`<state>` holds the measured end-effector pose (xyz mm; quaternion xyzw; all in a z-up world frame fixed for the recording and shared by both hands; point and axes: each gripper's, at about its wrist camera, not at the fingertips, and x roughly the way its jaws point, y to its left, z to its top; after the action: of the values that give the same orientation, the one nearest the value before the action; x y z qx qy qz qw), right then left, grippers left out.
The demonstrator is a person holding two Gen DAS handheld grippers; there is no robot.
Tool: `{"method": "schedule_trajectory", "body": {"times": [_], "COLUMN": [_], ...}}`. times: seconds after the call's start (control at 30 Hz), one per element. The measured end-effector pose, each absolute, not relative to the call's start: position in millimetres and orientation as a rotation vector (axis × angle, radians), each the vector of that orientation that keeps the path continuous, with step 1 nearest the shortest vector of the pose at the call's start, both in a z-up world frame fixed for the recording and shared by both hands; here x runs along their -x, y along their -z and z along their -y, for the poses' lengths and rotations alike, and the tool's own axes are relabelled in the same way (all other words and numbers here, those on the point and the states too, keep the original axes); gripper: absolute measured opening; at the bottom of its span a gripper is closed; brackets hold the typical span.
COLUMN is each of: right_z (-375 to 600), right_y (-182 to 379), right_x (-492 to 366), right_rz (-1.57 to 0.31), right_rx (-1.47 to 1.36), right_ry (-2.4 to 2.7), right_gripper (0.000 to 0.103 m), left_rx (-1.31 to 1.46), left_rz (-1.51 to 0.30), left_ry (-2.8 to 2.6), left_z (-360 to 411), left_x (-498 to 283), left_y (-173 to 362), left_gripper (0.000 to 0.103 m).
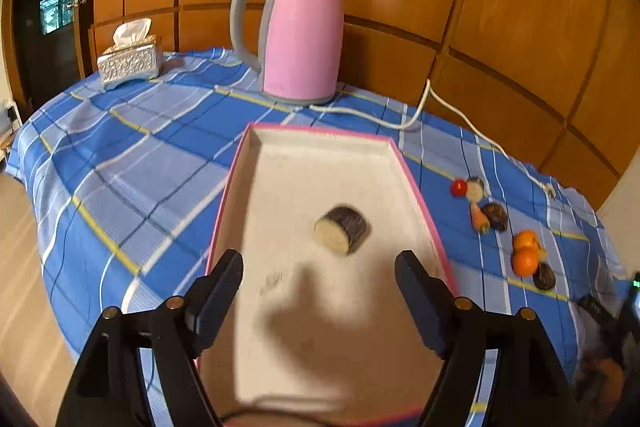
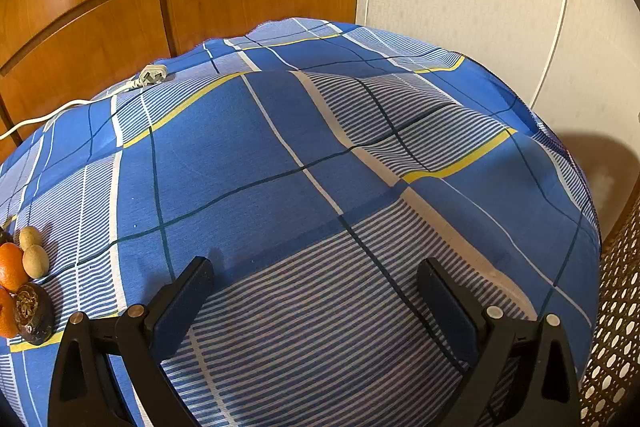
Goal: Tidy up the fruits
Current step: 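Carry the slice over the tray and open the left gripper, then grasp the dark round fruit with the right gripper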
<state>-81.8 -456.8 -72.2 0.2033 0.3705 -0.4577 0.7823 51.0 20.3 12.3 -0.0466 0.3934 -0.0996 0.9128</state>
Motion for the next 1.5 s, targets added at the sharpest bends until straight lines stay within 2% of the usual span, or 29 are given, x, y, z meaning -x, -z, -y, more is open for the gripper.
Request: {"method": "schedule_trajectory", "body": {"times": [0.2, 0.3, 0.47, 0.53, 0.6, 0.77, 0.93, 0.97, 1.0, 1.07, 1.2, 1.5], "right_z": [456, 456, 454, 450, 443, 422, 411, 413, 412, 407, 376, 343], "right_y": [72, 72, 71, 69, 65, 61, 62, 61, 59, 52, 40, 47], "right_x": [82, 83, 83, 81, 75, 57, 49, 48, 47, 42, 22, -23], "right_rz": [-0.798, -0.798, -0.803, -0.813, -0.829, -0.871, -0.922, -0.937, -0.944, -0.931, -0.925, -1.000], "right_rx": [-0.445, -0.444, -0.437, -0.422, -0.400, -0.349, -0.349, -0.369, -0.379, -0.413, -0.361, -0.169], "right_ry": [0.983, 0.980, 0.972, 0.957, 0.900, 0.767, 0.672, 0.652, 0.630, 0.526, 0.300, 0.217], "right_gripper": [0.103, 0.103, 0.102, 0.097, 0.086, 0.075, 0.075, 0.070, 0.057, 0.048, 0.048, 0.048], "left_rx": [0.106, 0.181, 0.263, 0.268, 0.262, 0.269, 0.274, 0.275, 0.276, 0.278, 0.287, 0.303], "left_rz": [-0.785, -0.797, -0.844, -0.847, -0.847, -0.869, -0.890, -0.892, -0.894, -0.898, -0.904, -0.933], "left_ry": [0.166, 0.100, 0.050, 0.053, 0.056, 0.073, 0.081, 0.082, 0.085, 0.089, 0.088, 0.063], "left_z": [-31, -49, -71, -72, -69, -67, -65, -65, -64, -64, -65, -67], "left_x": [-28, -24, -25, -25, -24, -23, -21, -21, -21, -22, -22, -19], "left_y": [-6, 1, 16, 17, 19, 26, 33, 34, 34, 35, 37, 42], "left_gripper": [0.079, 0.085, 0.086, 0.086, 0.089, 0.089, 0.089, 0.089, 0.089, 0.089, 0.089, 0.091]}}
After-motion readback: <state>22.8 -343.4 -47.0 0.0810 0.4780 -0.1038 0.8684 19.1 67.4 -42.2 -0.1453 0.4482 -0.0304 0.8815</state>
